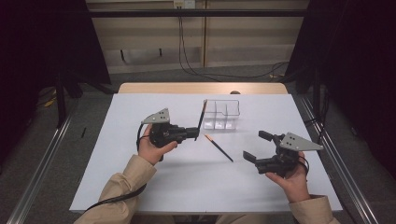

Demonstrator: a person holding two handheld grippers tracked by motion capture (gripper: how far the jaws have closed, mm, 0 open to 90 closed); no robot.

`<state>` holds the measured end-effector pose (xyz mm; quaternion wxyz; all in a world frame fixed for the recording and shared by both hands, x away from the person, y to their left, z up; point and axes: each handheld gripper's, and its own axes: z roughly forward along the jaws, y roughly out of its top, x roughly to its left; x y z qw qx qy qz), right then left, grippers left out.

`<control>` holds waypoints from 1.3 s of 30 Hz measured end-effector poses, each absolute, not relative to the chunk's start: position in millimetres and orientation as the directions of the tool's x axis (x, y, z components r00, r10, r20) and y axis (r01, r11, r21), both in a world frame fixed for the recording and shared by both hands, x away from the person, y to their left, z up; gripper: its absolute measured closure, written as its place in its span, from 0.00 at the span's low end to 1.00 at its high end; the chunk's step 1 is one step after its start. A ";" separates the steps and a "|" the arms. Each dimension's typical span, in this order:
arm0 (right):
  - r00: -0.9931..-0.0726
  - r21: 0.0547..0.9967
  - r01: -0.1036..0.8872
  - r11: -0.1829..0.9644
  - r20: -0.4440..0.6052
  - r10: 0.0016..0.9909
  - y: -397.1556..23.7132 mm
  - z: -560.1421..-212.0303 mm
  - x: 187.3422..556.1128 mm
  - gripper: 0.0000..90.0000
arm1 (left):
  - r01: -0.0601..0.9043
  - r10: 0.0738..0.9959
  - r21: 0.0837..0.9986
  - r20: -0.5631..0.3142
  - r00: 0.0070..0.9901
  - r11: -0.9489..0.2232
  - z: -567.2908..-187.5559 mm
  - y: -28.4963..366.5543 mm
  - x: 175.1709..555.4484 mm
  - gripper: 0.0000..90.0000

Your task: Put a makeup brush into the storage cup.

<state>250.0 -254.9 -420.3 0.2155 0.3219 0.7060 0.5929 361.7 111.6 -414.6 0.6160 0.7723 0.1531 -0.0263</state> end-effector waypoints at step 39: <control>-0.718 0.973 0.210 0.093 0.089 0.690 -244.3 -421.6 255.1 0.03 | 0.253 0.075 0.948 -0.243 0.967 -0.193 -420.1 83.2 328.0 0.95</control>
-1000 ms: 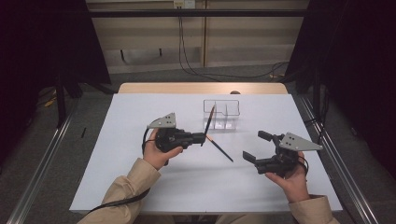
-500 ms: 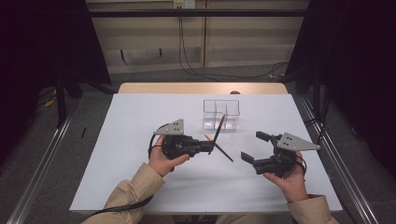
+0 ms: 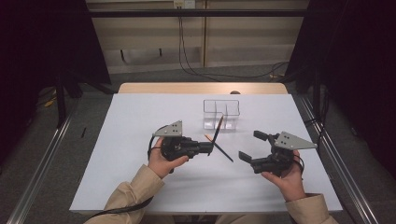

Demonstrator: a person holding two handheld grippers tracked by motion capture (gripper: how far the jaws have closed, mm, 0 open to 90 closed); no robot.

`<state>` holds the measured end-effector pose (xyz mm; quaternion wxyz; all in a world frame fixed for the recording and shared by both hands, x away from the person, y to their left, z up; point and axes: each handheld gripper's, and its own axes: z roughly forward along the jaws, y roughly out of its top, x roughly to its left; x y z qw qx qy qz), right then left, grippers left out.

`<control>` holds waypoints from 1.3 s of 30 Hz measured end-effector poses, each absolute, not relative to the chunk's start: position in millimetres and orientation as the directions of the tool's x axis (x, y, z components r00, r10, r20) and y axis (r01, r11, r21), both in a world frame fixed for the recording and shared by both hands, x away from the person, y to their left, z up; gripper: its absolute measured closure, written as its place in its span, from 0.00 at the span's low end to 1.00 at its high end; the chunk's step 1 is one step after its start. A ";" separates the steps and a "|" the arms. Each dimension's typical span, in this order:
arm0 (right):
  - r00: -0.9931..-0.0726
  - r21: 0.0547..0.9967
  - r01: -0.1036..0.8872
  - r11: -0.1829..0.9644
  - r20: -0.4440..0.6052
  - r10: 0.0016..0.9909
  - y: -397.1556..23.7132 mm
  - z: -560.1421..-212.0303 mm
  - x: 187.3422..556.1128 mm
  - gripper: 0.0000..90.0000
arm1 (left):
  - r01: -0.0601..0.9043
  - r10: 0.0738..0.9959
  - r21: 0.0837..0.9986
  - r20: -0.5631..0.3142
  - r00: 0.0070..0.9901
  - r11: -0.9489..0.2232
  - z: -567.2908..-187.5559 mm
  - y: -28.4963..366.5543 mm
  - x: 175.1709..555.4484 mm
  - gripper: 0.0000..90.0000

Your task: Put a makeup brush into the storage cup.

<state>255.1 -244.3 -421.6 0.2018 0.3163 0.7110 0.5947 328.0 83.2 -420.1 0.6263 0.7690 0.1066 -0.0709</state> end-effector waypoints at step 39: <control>-0.812 0.975 0.221 0.017 0.175 0.557 -206.0 -403.1 275.5 0.25 | 0.263 0.078 0.941 -0.251 0.965 -0.212 -428.7 75.9 327.9 0.95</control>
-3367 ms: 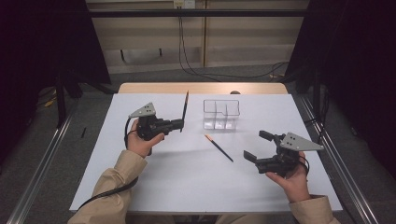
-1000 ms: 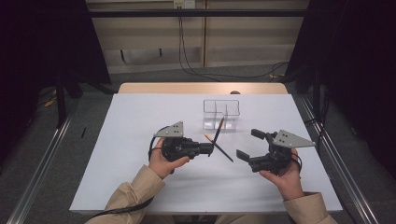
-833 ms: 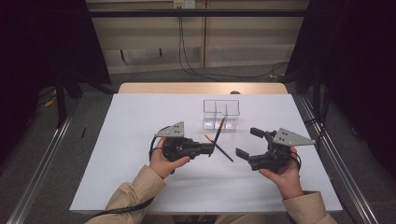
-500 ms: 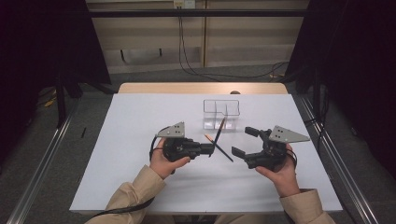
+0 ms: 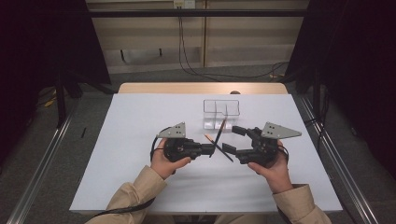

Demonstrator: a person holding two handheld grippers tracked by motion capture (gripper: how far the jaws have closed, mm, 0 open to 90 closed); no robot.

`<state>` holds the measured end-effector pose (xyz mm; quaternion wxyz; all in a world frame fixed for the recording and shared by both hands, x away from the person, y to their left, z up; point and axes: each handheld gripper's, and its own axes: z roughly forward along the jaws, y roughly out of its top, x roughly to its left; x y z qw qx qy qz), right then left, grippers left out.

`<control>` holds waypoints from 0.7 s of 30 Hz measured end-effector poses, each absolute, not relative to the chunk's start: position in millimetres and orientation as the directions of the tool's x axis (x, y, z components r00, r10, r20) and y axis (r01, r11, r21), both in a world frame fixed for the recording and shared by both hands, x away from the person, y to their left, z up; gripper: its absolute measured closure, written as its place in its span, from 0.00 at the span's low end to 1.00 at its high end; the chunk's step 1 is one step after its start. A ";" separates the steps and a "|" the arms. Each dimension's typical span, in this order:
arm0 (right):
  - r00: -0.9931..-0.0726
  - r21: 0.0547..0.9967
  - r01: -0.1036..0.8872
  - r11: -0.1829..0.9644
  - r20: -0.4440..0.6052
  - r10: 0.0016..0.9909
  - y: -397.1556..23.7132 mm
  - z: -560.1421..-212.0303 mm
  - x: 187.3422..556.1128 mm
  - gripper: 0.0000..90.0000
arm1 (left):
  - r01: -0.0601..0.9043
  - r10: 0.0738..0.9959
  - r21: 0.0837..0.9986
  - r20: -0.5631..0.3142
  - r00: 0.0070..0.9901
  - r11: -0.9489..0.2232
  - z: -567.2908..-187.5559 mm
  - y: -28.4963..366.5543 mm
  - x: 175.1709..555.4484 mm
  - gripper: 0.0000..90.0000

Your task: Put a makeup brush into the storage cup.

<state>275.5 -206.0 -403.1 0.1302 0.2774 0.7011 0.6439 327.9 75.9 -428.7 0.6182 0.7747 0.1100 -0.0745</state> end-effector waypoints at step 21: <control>-0.840 0.964 0.265 -0.018 0.239 0.488 -187.0 -401.0 286.0 0.69 | 0.267 0.075 0.940 -0.257 0.963 -0.214 -434.9 73.0 327.8 0.95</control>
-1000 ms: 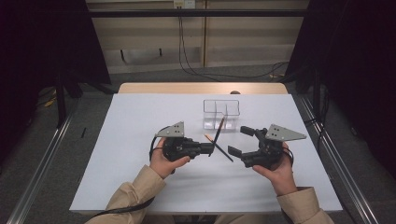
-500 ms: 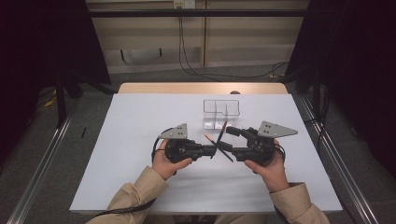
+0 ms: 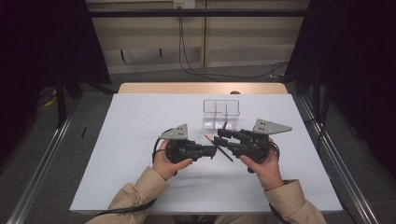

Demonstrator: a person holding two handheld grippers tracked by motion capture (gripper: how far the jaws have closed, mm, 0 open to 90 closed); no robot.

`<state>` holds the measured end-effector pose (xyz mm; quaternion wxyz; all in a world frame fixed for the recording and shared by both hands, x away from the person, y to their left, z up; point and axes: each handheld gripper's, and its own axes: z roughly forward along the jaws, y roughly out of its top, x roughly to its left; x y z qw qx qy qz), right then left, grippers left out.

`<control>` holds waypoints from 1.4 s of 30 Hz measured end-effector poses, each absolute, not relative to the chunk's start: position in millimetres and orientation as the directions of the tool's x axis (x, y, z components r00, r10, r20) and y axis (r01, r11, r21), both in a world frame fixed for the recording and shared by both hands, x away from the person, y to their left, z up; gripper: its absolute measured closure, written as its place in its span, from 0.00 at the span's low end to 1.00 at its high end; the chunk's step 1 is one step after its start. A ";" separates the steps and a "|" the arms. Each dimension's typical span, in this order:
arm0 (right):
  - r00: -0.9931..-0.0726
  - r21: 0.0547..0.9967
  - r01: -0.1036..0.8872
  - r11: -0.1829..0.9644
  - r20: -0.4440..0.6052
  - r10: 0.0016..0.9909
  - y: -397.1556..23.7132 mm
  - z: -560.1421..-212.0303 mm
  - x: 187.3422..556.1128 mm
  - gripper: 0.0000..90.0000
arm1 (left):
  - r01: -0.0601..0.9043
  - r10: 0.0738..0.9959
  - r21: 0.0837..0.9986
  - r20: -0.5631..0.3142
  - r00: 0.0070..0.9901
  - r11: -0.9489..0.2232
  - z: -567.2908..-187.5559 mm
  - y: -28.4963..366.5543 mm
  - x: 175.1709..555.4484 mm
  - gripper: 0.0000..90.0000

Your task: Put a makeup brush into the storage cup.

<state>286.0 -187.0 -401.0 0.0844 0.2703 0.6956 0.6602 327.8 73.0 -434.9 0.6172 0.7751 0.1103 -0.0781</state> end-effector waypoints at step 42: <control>-0.841 0.950 0.305 -0.073 0.304 0.448 -187.5 -402.0 292.2 0.92 | 0.263 0.077 0.950 -0.253 0.964 -0.169 -437.3 74.5 326.8 0.85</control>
